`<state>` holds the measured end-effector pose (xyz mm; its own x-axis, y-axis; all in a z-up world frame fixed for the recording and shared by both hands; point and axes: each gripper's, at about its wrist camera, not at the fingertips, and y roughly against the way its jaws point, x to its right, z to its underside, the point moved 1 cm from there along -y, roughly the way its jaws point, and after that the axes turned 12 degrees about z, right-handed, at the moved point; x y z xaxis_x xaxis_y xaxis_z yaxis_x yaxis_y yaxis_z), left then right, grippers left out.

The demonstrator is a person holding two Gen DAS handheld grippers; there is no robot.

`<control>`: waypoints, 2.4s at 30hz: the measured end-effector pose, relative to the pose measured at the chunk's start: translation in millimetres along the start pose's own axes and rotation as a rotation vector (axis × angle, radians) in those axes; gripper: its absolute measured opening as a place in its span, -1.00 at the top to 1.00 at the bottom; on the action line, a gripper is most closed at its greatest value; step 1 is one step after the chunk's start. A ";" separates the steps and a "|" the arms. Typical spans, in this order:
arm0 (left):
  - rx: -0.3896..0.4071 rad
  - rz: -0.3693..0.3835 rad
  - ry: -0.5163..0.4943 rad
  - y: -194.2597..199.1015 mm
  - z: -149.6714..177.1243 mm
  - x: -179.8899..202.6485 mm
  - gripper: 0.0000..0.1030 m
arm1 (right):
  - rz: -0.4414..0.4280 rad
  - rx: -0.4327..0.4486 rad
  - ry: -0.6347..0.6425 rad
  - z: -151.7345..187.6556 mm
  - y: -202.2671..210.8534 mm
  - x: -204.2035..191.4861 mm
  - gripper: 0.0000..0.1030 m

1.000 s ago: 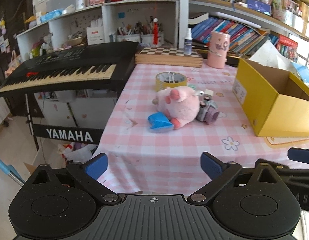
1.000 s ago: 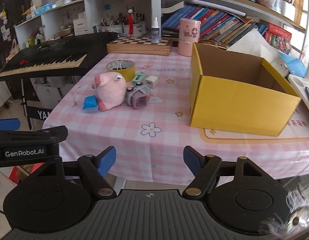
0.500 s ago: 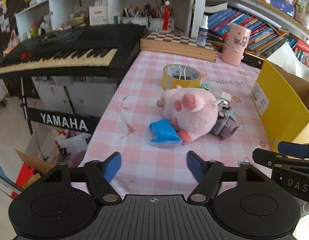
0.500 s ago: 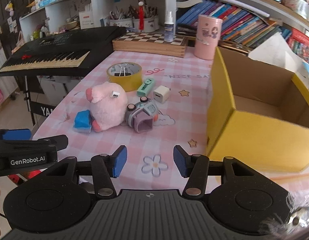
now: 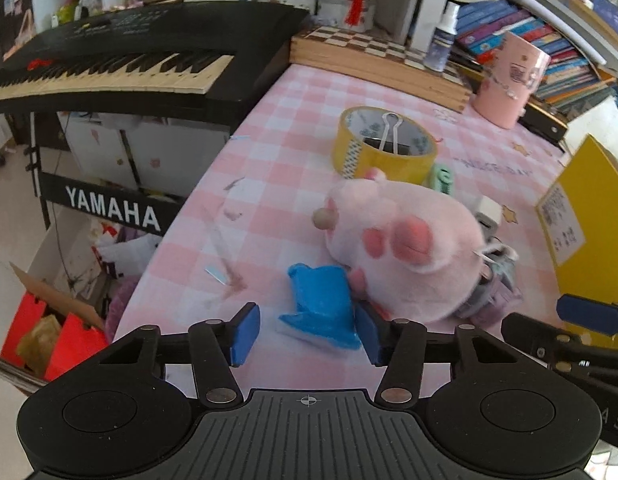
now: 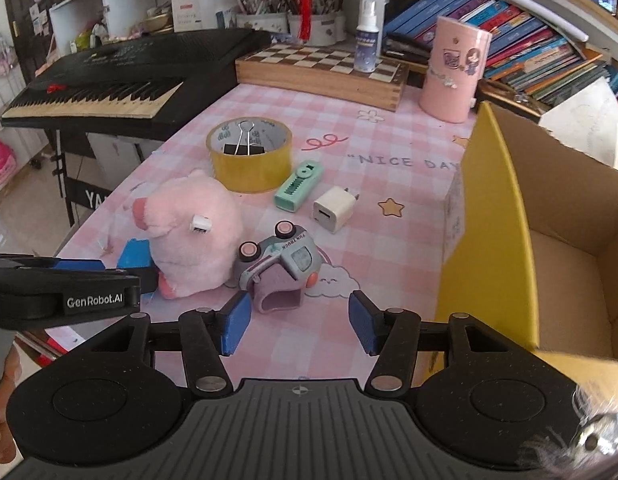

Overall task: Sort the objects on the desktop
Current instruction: 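Close the left tool on the blue object while the right tool grasps the grey toy truck, then lift the blue object with the left tool while the right tool carries the truck toward the box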

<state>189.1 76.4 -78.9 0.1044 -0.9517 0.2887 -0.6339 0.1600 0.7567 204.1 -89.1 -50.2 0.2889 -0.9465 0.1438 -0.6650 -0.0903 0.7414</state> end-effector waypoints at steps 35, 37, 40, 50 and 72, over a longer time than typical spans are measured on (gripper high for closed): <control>0.138 0.060 -0.088 43.8 -37.2 20.3 0.47 | 0.018 0.129 -0.015 -32.5 -9.4 13.8 -0.14; 0.168 0.088 -0.104 56.5 -42.3 23.4 0.47 | 0.017 0.160 -0.041 -34.1 5.7 17.5 -0.14; 0.202 0.137 -0.133 74.9 -47.3 27.0 0.47 | 0.017 0.184 -0.085 -32.3 27.1 21.4 -0.14; 0.192 0.243 -0.205 107.6 -16.8 27.9 0.47 | 0.055 0.195 -0.139 -2.6 77.2 3.2 -0.15; 0.008 0.486 -0.379 141.8 63.0 31.7 0.47 | 0.290 0.057 -0.395 127.4 163.9 -20.7 -0.14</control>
<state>54.3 52.4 0.6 -0.4769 -0.7973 0.3699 -0.5461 0.5985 0.5862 1.4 -123.8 -15.1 -0.1892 -0.9793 0.0715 -0.7193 0.1878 0.6688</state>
